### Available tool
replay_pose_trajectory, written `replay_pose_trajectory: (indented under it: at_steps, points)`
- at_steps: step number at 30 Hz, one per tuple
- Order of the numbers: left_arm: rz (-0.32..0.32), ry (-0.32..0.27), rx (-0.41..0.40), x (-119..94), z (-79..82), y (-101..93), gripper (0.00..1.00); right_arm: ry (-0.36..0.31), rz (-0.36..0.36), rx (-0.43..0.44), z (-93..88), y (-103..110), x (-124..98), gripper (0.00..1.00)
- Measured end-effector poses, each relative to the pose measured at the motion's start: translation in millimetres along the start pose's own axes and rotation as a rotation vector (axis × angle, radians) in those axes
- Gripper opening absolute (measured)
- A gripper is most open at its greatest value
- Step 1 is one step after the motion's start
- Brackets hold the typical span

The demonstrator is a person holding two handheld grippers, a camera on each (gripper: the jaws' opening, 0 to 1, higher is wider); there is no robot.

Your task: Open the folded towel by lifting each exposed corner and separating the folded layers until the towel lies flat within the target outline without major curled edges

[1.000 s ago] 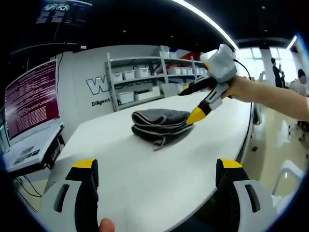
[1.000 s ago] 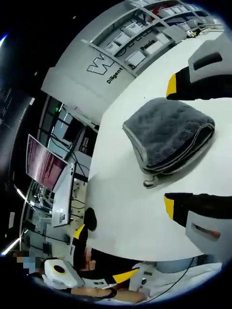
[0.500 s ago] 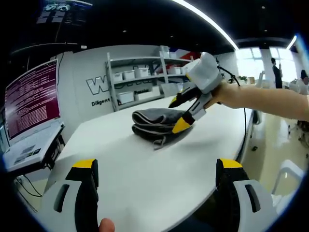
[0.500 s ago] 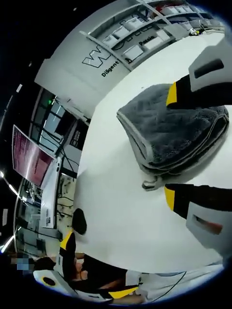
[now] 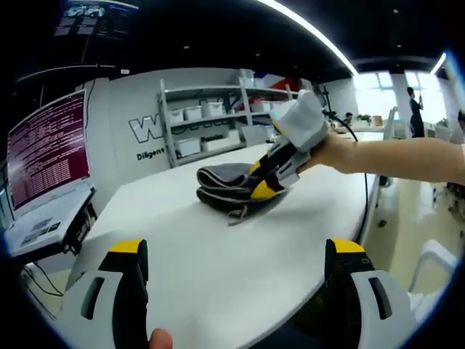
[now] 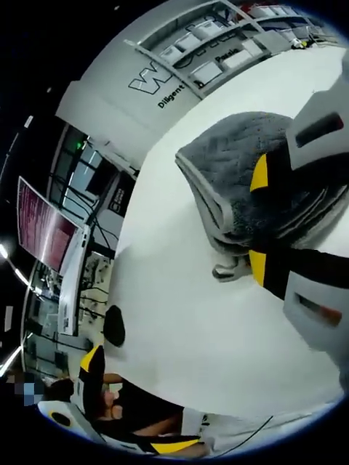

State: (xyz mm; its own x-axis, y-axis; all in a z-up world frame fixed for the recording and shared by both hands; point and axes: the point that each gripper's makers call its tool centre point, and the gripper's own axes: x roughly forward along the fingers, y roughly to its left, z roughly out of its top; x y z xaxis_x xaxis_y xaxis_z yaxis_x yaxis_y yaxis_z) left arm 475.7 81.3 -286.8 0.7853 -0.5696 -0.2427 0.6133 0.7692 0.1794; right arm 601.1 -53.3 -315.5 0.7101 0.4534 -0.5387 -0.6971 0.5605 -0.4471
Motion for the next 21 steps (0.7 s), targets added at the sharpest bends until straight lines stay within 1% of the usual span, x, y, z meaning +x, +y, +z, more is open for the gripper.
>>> replay_pose_trajectory:
  at_steps: [2, 5, 8, 10, 13, 17, 19, 21]
  points:
    - [-0.005, 0.001, -0.002, 1, -1.5, -3.1, 1.0, -0.004, 0.0, -0.001, -0.1, 0, 0, 0.17]
    - [-0.012, 0.004, -0.006, 2, -4.1, -7.6, 1.0, -0.002, 0.0, -0.024, -0.5, 0, -1, 0.09]
    - [-0.016, 0.009, -0.007, 3, -6.3, -10.0, 1.0, -0.008, -0.002, -0.032, 0.7, 0, -3, 0.06]
    - [-0.019, 0.012, -0.008, 3, -7.4, -12.1, 1.0, -0.017, 0.003, -0.015, 1.8, 0, -6, 0.05]
    - [-0.022, 0.008, -0.01, 2, -6.8, -15.1, 1.0, -0.047, 0.012, 0.029, 5.6, 2, -10, 0.04]
    - [-0.025, 0.006, -0.005, 1, -5.4, -16.8, 1.0, -0.092, 0.024, 0.108, 10.0, 2, -15, 0.04]
    - [-0.023, 0.005, -0.003, 1, -4.6, -16.6, 1.0, -0.132, 0.024, 0.154, 14.8, -1, -20, 0.04]
    - [-0.022, 0.004, -0.004, 1, -3.8, -16.3, 1.0, -0.175, 0.022, 0.213, 20.1, -10, -25, 0.04]
